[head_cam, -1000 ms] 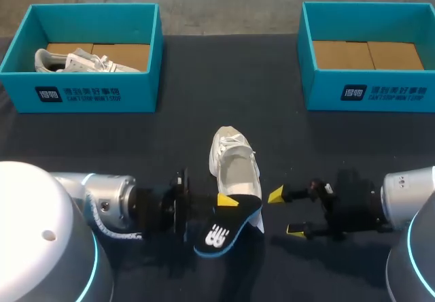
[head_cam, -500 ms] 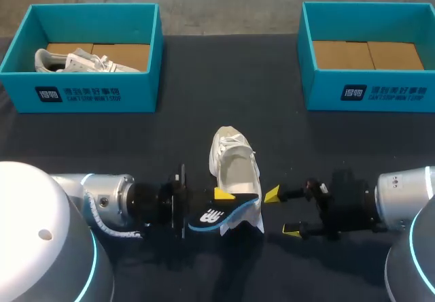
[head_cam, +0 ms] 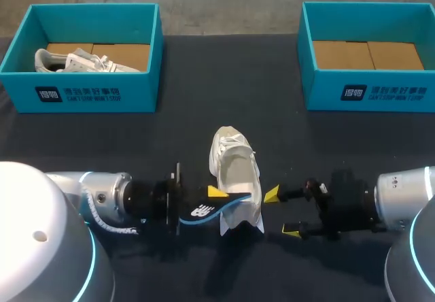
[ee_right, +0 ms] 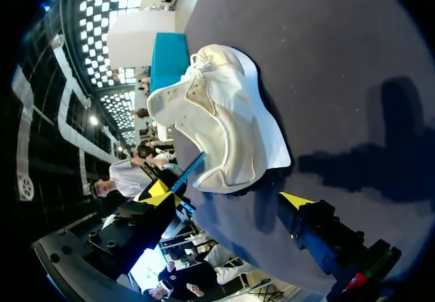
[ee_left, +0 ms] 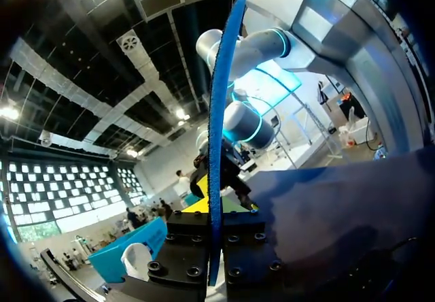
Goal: Take the shoe out of the shoebox, open the shoe tongue, remove and reinsert the insole, then place the shoe into the shoebox
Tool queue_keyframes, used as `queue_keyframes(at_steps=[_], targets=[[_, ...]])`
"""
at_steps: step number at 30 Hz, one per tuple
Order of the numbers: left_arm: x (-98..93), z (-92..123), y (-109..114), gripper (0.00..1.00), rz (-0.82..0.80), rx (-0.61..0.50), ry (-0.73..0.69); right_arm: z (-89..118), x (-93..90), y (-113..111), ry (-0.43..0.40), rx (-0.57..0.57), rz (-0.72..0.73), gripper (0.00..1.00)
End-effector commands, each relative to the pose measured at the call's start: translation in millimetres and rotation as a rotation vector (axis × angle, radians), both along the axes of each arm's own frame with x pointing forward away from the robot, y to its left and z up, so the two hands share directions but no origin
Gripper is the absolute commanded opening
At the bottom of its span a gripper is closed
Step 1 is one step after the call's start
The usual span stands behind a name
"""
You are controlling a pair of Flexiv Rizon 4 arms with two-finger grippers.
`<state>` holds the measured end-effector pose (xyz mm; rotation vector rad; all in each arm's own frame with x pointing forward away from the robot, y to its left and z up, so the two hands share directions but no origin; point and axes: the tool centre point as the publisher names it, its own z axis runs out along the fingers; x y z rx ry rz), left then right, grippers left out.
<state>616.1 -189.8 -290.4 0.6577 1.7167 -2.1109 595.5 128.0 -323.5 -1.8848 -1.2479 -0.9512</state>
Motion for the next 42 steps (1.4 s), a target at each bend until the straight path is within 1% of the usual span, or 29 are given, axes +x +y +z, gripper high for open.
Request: queue_keyframes(at_steps=[1, 4, 7, 17, 26, 32, 42], targets=[[2.1, -2, -7, 0.00, -0.008, -0.005, 0.003, 1, 0.0, 2, 0.003, -0.008, -0.001, 1.00], [5.0, -5, -10, 0.00, -0.005, -0.007, 0.006, 1, 0.0, 2, 0.003, -0.008, -0.001, 1.00], [9.3, -9, -11, 0.00, 0.016, 0.015, 0.008, 1, 0.0, 2, 0.003, -0.008, -0.001, 1.00], [17.8, -18, -11, 0.00, 0.035, 0.032, 0.029, 1, 0.0, 2, 0.003, -0.008, -0.001, 1.00], [28.1, -34, -16, 0.00, 0.058, 0.069, 0.040, 1, 0.0, 2, 0.003, -0.008, -0.001, 1.00], [33.2, -39, -18, 0.00, 0.073, 0.085, 0.039, 1, 0.0, 2, 0.003, -0.008, -0.001, 1.00], [43.3, -55, -22, 0.00, 0.096, 0.119, 0.036, 1, 0.0, 2, 0.003, -0.008, -0.001, 1.00]])
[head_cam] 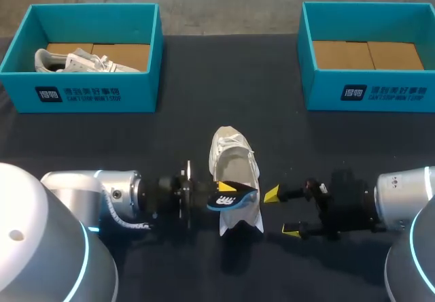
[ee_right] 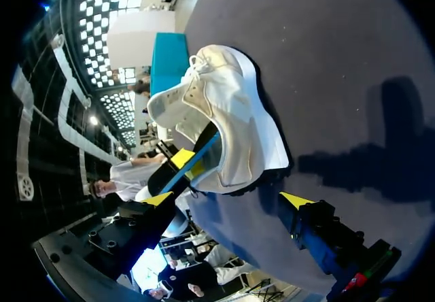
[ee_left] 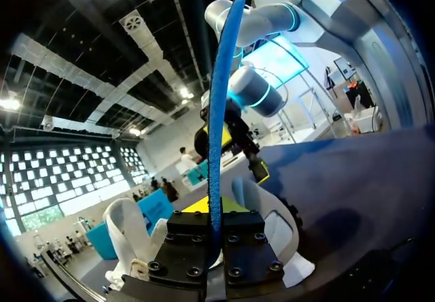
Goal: Take the shoe out of the shoebox, open the shoe tongue, remove and reinsert the insole, then place the shoe into the shoebox
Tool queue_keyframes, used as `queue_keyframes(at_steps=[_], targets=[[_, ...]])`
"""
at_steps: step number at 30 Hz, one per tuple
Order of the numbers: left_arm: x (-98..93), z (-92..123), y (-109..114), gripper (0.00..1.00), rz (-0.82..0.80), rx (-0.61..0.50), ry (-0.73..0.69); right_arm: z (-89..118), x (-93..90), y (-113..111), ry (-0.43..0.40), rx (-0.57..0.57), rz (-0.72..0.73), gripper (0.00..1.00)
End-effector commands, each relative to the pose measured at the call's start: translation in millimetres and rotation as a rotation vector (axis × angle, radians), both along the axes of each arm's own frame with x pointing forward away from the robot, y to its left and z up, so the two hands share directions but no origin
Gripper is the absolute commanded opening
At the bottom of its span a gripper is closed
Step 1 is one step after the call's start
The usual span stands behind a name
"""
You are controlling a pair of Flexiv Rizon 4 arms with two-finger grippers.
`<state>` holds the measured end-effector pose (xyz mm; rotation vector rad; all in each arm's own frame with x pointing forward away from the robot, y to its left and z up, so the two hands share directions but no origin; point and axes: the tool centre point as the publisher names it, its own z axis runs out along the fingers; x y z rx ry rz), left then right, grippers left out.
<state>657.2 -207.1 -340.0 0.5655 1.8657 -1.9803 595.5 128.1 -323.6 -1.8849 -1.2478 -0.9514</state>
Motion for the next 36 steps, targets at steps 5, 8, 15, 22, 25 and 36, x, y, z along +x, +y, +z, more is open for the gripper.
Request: queue_keyframes(at_steps=[5, 8, 15, 22, 25, 36], targets=[[6.9, -9, -5, 0.00, 0.015, 0.004, 0.000, 1, -0.1, 2, 0.003, -0.008, -0.001, 1.00], [9.2, -10, -5, 0.00, 0.018, 0.015, -0.007, 1, -0.1, 2, 0.003, -0.008, -0.001, 1.00], [13.0, -13, -3, 0.00, 0.009, 0.031, -0.032, 1, -0.1, 2, 0.003, -0.008, -0.001, 1.00], [13.5, -16, -1, 0.00, 0.001, 0.028, -0.043, 1, -0.1, 2, 0.003, -0.008, -0.001, 1.00], [12.7, -15, -1, 0.00, -0.002, 0.026, -0.044, 1, -0.1, 2, 0.003, -0.008, -0.001, 1.00], [6.8, -7, 2, 0.15, -0.010, 0.018, -0.057, 1, -0.1, 2, 0.003, -0.008, -0.001, 1.00]])
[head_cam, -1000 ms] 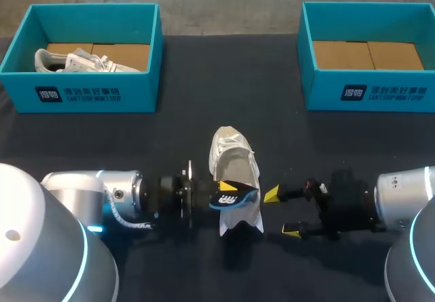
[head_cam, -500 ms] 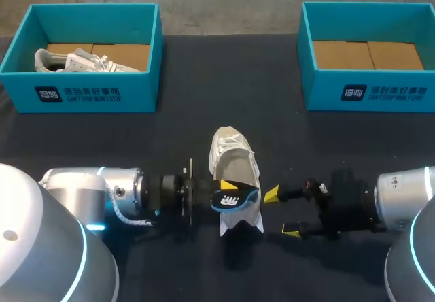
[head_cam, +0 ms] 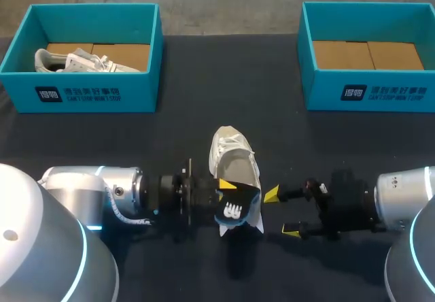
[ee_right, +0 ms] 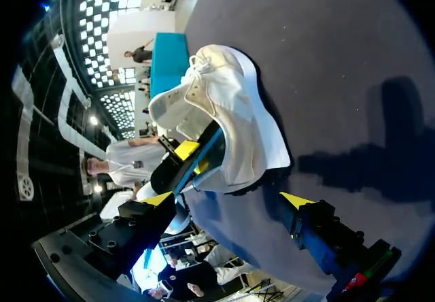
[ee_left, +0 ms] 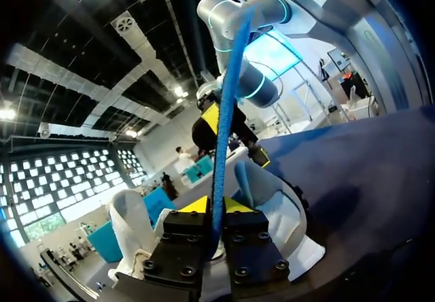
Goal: Take the shoe out of the shoebox, open the shoe tongue, remove and reinsert the insole, then place the shoe into the shoebox
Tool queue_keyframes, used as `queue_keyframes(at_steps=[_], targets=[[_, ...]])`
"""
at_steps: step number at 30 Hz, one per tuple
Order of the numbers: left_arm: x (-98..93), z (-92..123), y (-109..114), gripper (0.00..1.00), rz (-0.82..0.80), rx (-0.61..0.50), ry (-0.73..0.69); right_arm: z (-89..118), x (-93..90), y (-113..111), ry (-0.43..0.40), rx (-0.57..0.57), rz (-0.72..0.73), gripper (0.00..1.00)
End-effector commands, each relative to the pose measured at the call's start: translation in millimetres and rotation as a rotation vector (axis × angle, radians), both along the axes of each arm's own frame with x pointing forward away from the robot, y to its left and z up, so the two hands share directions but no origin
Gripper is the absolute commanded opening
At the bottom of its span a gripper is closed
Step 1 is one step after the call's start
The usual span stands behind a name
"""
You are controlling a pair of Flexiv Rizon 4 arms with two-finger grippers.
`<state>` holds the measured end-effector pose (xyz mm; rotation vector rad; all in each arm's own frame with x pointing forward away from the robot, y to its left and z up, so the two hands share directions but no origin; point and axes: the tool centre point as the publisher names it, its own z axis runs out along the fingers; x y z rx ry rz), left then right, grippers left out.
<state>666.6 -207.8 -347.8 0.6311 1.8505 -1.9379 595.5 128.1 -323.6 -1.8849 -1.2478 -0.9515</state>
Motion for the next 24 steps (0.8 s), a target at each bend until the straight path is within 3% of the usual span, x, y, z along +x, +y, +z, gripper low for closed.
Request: queue_keyframes(at_steps=[1, 3, 5, 10, 24], targets=[[-3.2, 1, 3, 0.20, -0.001, 0.000, -0.001, 1, -0.1, 2, 0.003, -0.008, -0.001, 1.00], [-3.3, 1, 3, 0.21, 0.000, 0.000, -0.003, 1, -0.1, 2, 0.003, -0.008, -0.001, 1.00], [-4.2, 2, 4, 0.30, 0.002, 0.004, -0.011, 1, -0.1, 2, 0.003, -0.008, -0.001, 1.00], [-8.8, 9, 6, 0.35, 0.002, 0.000, -0.018, 1, -0.1, 2, 0.003, -0.008, -0.001, 1.00], [-18.4, 18, 13, 0.33, 0.002, 0.010, -0.062, 1, -0.1, 2, 0.003, -0.008, -0.001, 1.00]])
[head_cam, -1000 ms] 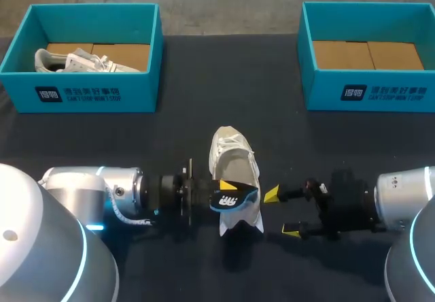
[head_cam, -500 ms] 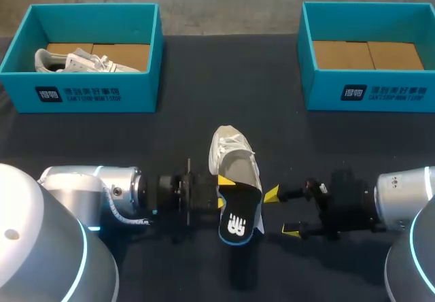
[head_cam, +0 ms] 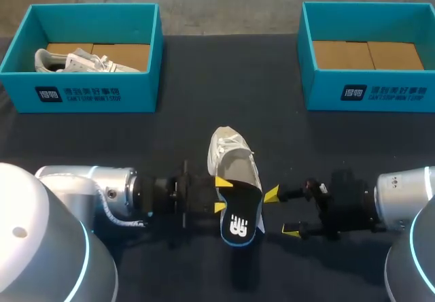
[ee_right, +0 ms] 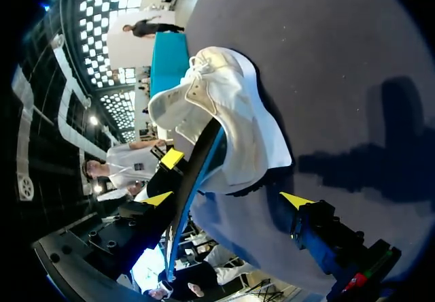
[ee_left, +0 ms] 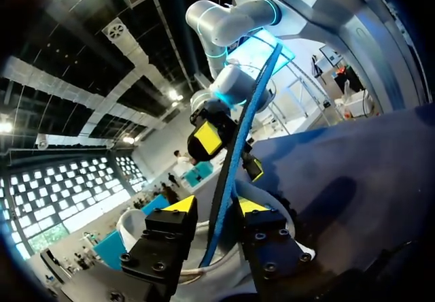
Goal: Take the shoe out of the shoebox, open the shoe tongue, remove and reinsert the insole, then place the shoe into the shoebox
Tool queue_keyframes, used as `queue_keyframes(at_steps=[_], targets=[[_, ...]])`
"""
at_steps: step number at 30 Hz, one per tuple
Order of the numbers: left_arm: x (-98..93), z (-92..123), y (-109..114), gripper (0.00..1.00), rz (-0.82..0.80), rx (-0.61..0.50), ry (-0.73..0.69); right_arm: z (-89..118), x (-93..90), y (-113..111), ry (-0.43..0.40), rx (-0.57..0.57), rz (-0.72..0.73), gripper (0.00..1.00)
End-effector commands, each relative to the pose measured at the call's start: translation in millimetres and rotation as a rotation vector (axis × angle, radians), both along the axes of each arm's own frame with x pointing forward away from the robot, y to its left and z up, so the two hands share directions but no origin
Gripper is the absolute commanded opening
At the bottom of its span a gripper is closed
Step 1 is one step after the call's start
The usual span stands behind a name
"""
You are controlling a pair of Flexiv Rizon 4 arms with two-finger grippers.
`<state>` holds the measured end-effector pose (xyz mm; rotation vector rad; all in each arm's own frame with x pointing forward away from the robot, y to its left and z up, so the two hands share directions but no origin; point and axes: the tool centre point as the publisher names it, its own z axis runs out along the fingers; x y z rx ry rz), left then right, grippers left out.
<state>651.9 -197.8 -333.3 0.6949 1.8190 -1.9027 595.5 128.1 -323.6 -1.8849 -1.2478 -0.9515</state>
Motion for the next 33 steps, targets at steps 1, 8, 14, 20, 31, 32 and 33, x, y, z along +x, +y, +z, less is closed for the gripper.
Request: queue_keyframes(at_steps=[1, 8, 14, 20, 31, 32, 33], targets=[[-3.8, 5, 3, 0.33, 0.016, 0.005, -0.005, 1, -0.1, 2, 0.003, -0.008, -0.001, 1.00], [-9.9, 13, 2, 0.32, 0.005, -0.001, -0.013, 1, -0.1, 2, 0.003, -0.008, -0.001, 1.00], [-10.3, 11, 2, 0.00, -0.011, 0.018, -0.022, 1, -0.1, 2, 0.003, -0.008, -0.001, 1.00], [-4.8, 10, 2, 0.00, -0.008, 0.032, -0.029, 1, -0.1, 2, 0.003, -0.008, -0.001, 1.00], [8.5, -7, 2, 0.00, 0.014, 0.060, -0.021, 1, -0.1, 2, 0.003, -0.008, -0.001, 1.00], [9.3, -8, 2, 0.00, 0.015, 0.064, -0.021, 1, -0.1, 2, 0.003, -0.008, -0.001, 1.00], [10.1, -10, 1, 0.00, 0.019, 0.069, -0.021, 1, -0.1, 2, 0.003, -0.008, -0.001, 1.00]])
